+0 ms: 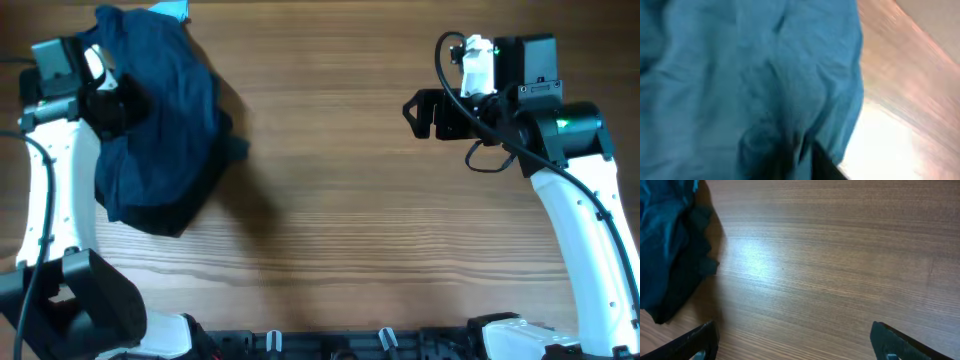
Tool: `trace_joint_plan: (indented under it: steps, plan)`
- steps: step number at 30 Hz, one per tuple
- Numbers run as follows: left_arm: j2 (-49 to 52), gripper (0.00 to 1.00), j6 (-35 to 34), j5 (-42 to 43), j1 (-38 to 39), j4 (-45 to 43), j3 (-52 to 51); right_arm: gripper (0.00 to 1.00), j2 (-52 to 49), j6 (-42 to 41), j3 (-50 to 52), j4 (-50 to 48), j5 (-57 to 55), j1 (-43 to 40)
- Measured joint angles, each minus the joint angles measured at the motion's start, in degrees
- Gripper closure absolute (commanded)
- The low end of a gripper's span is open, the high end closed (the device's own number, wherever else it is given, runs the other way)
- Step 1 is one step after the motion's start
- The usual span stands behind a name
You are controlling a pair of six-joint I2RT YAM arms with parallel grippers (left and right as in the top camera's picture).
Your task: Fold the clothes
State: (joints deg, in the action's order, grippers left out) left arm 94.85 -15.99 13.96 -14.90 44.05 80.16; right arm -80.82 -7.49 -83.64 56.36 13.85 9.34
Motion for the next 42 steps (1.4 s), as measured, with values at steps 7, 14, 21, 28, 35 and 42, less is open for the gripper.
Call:
trace_joint_plan:
  steps: [7, 14, 21, 28, 35, 42]
  plan:
    - [0.0, 0.96, -1.8, -2.4, 5.3, 1.7, 0.1, 0.18, -0.2, -0.2, -1.6, -0.1, 0.0, -1.0]
    - [0.0, 0.96, -5.5, -1.8, 23.3, -3.5, 0.4, 0.18, -0.7, -0.2, -21.3, 1.5, 0.0, -7.8]
    - [0.9, 0.96, -11.5, -5.2, 45.4, -13.8, 0.7, 0.18, -0.2, -0.2, -23.6, 3.4, 0.0, -12.8]
    - [7.3, 0.53, -14.9, -6.8, 55.6, -17.3, 0.9, 0.09, -0.2, -0.2, -23.6, 3.7, 5.8, -18.1]
    - [2.5, 0.26, -15.8, -8.2, 43.9, -4.6, 7.8, 0.04, -0.7, 0.1, -23.6, 3.7, 8.9, -18.2]
    - [-12.2, 0.07, -14.7, -9.1, 25.8, 3.6, 13.0, 0.00, -10.3, 4.4, -23.7, 2.8, 19.2, -14.7]
